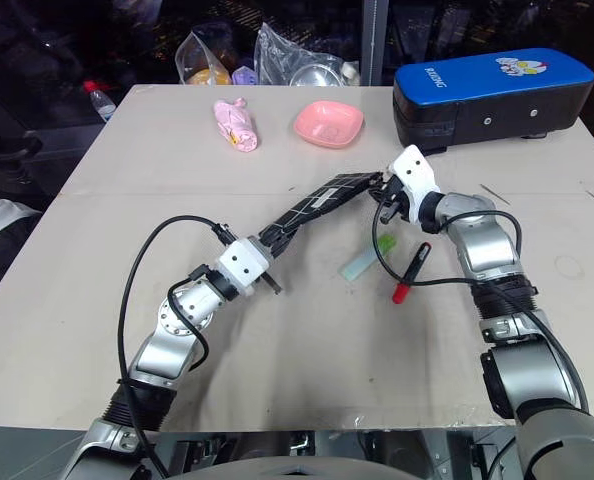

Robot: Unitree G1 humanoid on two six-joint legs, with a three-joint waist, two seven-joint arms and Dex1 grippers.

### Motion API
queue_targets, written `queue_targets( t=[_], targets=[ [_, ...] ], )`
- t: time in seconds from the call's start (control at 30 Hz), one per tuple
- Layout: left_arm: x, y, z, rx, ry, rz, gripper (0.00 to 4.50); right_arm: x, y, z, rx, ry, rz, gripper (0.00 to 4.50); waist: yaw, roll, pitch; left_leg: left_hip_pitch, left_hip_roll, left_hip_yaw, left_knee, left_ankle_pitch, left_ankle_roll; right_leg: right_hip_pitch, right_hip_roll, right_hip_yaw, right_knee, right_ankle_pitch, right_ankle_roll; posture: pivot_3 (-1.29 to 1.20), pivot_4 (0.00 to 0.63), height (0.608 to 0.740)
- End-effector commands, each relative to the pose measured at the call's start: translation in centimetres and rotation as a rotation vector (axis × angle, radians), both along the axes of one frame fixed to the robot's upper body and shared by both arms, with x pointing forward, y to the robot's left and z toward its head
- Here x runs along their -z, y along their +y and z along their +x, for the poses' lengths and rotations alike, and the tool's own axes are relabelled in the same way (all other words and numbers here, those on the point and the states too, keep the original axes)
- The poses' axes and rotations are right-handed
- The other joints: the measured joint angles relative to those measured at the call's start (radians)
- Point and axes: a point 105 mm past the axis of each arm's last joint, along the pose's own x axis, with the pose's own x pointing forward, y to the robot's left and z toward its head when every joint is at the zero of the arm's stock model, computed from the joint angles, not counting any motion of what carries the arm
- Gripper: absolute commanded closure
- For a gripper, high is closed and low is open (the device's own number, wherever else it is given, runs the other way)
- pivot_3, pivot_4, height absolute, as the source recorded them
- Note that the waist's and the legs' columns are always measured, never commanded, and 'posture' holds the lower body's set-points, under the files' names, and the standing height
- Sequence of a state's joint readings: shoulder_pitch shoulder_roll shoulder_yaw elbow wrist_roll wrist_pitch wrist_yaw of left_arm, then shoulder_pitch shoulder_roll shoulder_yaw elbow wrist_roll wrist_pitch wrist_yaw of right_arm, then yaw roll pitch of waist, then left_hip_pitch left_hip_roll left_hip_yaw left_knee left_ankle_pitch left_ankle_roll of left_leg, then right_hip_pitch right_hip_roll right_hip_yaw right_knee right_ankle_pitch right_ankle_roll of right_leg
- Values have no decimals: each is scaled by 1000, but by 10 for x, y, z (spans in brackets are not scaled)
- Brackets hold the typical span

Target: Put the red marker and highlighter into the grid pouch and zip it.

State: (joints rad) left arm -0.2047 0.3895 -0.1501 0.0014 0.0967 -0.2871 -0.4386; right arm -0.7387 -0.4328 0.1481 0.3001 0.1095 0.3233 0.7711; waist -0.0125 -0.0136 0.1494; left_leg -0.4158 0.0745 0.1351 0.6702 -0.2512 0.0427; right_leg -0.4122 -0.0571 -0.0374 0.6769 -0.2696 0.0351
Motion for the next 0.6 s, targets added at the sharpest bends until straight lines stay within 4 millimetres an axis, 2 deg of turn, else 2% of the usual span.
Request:
queue_targets(
  t=[0.03,0.37,0.6],
  targets=[
    [-17,-5,-2,12,-64,-12,4500,-17,13,-8,-79,-93,-34,4440,0,0,0,0,0,0,0,0,0,0,0,0,0,0,0,0,150,740],
    [-16,-5,-1,3,-65,-14,4500,-25,25,-22,-175,-115,-39,4440,1,0,0,0,0,0,0,0,0,0,0,0,0,0,0,0,150,740],
    [-22,0,2,-46,-98,-28,4500,-30,21,-29,-195,-91,-10,4440,1,0,0,0,0,0,0,0,0,0,0,0,0,0,0,0,150,740]
  ],
)
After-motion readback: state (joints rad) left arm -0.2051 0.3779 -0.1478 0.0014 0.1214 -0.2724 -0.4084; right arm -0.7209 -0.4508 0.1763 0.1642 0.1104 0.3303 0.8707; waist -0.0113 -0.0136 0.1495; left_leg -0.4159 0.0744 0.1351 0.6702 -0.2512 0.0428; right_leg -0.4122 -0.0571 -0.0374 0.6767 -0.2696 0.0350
